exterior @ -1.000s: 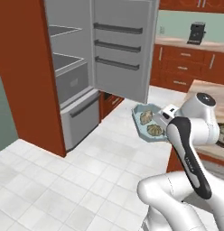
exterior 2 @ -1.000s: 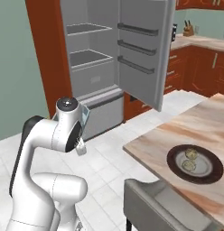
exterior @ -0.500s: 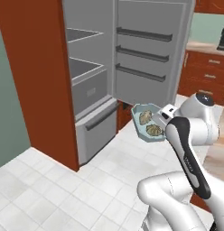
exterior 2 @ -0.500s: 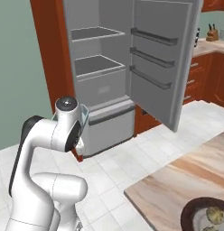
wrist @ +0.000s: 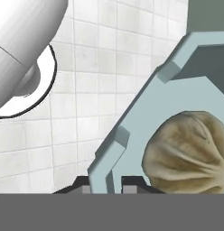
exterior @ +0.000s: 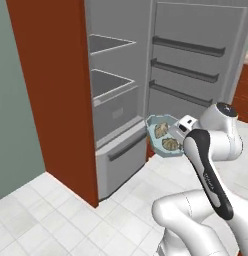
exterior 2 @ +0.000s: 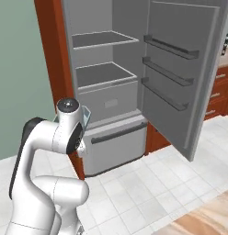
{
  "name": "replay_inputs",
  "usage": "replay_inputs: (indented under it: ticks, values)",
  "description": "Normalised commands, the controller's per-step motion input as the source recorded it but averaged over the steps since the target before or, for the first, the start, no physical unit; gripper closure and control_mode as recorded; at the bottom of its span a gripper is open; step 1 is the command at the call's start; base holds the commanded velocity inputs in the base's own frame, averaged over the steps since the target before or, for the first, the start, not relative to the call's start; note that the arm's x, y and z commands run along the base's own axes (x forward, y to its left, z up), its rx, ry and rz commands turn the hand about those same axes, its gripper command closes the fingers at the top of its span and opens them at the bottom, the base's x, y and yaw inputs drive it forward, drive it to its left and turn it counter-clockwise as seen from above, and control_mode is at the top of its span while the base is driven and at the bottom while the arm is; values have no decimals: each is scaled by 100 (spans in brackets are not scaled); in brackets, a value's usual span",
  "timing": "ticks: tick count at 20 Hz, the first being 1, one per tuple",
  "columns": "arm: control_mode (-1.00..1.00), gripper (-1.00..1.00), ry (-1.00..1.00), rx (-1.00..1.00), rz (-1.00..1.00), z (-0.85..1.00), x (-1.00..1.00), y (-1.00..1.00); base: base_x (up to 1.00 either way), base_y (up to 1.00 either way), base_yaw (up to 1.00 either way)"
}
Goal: Place two dumplings into each of the tupperware containers and then place the containers in the fridge.
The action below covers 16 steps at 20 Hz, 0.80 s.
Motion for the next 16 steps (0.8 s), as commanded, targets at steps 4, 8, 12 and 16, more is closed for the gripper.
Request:
replay_inputs:
  ticks: [4, 8, 12, 16]
  values:
    - [100, 100, 0, 0, 0, 0, 0, 0, 92, -31, 27]
    - [100, 100, 0, 0, 0, 0, 0, 0, 96, -33, 30]
    - [100, 100, 0, 0, 0, 0, 0, 0, 100, -37, 29]
    - [100, 100, 0, 0, 0, 0, 0, 0, 100, -41, 11]
